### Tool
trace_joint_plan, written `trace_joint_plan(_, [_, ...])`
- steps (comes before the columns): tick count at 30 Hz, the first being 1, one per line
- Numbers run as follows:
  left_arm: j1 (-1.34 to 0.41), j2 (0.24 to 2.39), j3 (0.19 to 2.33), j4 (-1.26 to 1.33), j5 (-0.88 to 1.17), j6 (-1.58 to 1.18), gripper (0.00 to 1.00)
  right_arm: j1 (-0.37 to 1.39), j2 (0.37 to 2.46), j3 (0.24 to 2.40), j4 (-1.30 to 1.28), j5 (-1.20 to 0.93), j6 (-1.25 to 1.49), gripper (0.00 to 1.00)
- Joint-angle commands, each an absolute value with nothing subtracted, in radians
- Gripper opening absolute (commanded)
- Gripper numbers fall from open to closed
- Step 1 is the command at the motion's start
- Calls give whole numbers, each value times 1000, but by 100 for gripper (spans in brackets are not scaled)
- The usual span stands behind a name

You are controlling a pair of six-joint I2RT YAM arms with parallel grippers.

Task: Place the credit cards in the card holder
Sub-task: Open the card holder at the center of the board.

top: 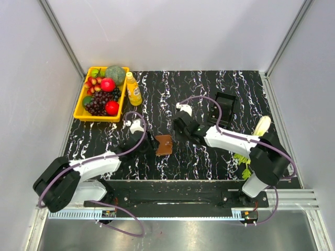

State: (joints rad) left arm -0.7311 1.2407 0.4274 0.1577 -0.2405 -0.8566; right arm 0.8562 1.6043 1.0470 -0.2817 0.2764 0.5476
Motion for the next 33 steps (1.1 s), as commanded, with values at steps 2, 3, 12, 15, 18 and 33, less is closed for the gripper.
trace_joint_plan(2, [-723, 1106, 465, 16, -336, -854, 54, 861, 1707, 1149, -227, 86, 537, 42])
trace_joint_plan(3, [-719, 1079, 462, -23, -356, -868, 54, 864, 1729, 1164, -229, 78, 532, 40])
trace_joint_plan(12, [-700, 904, 430, -153, -442, -876, 56, 936, 1815, 1279, -219, 31, 488, 36])
trace_joint_plan(15, [-690, 887, 433, -166, -442, -867, 56, 948, 1853, 1307, -227, 14, 494, 36])
trace_joint_plan(18, [-686, 897, 445, -164, -428, -854, 56, 950, 1900, 1328, -259, 35, 515, 35])
trace_joint_plan(33, [-687, 1051, 531, -63, -299, -729, 56, 950, 1896, 1307, -341, 255, 485, 35])
